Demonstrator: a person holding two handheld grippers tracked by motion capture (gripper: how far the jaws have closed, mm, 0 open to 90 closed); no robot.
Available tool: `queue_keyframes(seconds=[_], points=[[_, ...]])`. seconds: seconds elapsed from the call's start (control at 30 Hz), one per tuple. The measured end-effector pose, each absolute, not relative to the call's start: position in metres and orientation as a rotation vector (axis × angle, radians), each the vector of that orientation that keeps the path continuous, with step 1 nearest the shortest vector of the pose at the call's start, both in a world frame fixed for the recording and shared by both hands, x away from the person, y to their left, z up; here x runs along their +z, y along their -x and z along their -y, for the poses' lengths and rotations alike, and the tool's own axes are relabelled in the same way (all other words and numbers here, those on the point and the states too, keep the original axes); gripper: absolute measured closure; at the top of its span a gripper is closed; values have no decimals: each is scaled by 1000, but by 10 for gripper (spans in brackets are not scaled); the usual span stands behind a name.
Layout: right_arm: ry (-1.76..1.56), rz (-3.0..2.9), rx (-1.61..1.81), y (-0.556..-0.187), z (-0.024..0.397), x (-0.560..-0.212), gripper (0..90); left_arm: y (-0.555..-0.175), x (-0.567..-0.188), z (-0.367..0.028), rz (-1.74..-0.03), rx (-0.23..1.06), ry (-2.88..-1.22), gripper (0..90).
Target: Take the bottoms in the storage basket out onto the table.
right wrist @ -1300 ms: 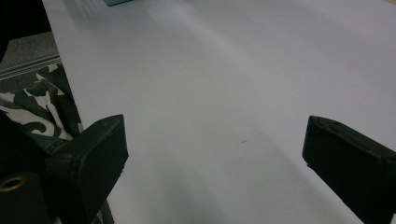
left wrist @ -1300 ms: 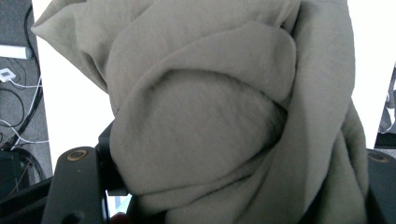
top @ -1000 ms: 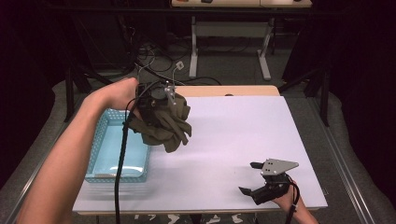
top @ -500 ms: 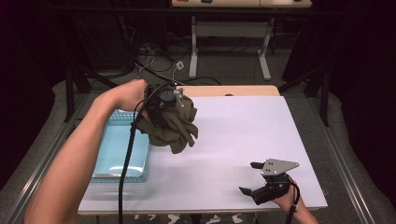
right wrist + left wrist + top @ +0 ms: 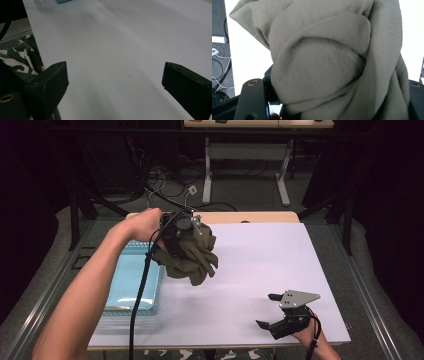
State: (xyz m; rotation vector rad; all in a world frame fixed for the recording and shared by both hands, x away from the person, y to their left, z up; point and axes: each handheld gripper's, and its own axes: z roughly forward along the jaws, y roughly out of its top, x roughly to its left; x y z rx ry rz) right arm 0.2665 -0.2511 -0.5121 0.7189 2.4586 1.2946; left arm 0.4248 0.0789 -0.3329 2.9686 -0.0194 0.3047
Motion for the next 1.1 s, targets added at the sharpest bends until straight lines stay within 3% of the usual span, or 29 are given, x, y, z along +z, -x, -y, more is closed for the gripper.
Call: queue_keyframes(seconds=[1.1], points=[[-731,-2452,1302,-267,252,-512,68,-430,-361,-45,5,325,-2914,292]])
